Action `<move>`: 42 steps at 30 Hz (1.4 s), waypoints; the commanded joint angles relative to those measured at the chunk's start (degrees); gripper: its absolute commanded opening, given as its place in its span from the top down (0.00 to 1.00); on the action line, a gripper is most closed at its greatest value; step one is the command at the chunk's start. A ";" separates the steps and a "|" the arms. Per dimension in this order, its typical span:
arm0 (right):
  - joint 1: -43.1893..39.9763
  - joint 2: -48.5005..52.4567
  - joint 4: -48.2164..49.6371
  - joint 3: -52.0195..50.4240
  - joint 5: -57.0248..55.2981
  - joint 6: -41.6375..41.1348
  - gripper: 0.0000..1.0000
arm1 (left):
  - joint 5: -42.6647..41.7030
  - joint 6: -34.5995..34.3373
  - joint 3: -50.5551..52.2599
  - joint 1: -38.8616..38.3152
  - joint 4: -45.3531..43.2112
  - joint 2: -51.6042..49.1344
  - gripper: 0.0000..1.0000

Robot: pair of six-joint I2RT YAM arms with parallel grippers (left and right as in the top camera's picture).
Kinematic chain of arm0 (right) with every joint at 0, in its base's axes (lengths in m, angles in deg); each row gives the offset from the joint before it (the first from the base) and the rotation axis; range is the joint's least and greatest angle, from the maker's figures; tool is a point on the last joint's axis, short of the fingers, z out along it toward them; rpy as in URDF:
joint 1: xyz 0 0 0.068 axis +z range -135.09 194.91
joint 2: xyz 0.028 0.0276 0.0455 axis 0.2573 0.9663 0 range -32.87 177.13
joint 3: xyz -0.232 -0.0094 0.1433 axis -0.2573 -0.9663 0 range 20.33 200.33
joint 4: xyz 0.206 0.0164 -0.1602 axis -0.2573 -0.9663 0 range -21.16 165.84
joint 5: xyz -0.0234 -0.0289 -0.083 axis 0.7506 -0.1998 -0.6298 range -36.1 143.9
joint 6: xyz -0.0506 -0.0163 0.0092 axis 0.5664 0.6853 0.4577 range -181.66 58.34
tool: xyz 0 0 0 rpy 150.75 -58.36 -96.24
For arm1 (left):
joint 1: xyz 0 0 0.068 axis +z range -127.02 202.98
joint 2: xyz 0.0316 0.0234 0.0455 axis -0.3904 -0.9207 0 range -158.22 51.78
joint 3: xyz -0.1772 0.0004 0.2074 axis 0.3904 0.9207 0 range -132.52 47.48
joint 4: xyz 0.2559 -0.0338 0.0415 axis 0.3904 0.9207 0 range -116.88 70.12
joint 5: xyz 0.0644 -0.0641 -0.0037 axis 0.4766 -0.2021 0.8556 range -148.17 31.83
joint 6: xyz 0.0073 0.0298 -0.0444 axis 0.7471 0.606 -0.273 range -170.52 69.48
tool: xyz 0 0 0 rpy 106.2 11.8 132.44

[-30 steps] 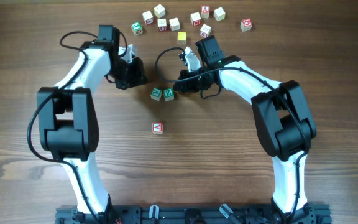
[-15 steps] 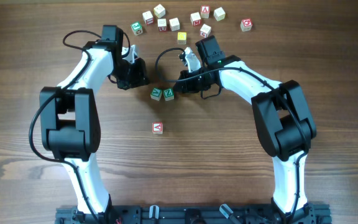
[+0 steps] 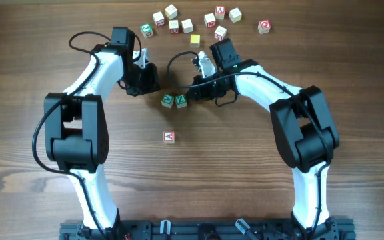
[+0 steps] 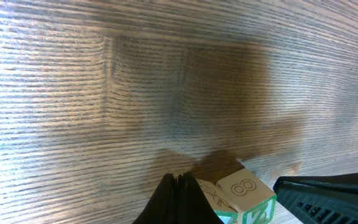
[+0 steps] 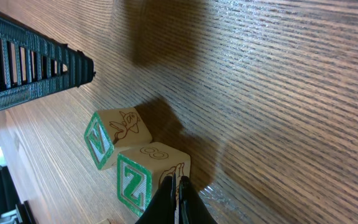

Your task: Form a circle

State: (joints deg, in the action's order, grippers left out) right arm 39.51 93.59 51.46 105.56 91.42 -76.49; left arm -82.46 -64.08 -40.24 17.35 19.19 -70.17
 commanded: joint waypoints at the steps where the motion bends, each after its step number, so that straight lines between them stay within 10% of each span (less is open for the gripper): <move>1: -0.02 0.87 -0.15 -0.39 0.96 1.29 0.95 | 0.81 1.20 0.85 -0.07 -1.38 -0.87 0.96; 42: -0.02 0.85 0.02 -0.39 4.13 4.35 0.95 | -6.36 1.22 5.29 -0.13 -6.23 -0.87 0.96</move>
State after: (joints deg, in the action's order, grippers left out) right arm 39.51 93.59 51.30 105.56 94.21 -73.45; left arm -88.05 -64.08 -35.33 17.35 13.13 -70.22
